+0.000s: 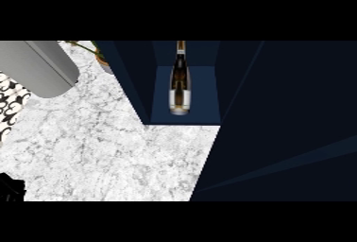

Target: Pick up the wine, place it into the cabinet and close the cabinet

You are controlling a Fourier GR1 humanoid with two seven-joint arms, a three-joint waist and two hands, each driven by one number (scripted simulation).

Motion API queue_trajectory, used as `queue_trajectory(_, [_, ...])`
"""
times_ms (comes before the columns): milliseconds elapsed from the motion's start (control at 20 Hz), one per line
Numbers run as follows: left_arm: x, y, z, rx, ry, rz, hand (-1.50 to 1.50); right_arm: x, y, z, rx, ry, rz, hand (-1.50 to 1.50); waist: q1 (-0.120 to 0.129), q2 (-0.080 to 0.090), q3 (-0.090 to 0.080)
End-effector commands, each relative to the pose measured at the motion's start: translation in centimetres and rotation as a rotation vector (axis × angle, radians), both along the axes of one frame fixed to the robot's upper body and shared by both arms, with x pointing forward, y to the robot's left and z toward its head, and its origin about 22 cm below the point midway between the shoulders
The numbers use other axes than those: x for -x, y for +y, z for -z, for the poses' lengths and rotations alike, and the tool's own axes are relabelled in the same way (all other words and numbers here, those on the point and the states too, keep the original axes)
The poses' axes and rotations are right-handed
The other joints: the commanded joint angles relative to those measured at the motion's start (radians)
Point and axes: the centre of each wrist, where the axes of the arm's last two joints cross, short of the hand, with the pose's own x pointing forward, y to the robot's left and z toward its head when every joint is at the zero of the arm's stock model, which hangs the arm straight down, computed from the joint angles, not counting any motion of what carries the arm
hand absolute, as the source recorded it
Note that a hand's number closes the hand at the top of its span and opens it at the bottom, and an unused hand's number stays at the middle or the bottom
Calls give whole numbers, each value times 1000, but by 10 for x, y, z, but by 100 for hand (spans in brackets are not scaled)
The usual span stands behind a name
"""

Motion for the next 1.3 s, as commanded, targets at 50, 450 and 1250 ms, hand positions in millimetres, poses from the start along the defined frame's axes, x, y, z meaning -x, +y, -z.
queue_trajectory(50, [4,23,0,1,21,17,150,23,42,-21,-13,-82,-27,150,7,1,-2])
queue_trajectory(450, [5,30,-4,25,14,34,150,14,67,-14,-5,-39,-36,150,36,2,-5])
queue_trajectory(1250, [1,38,-13,31,12,109,150,-16,69,-8,-57,-4,11,150,95,26,-8])
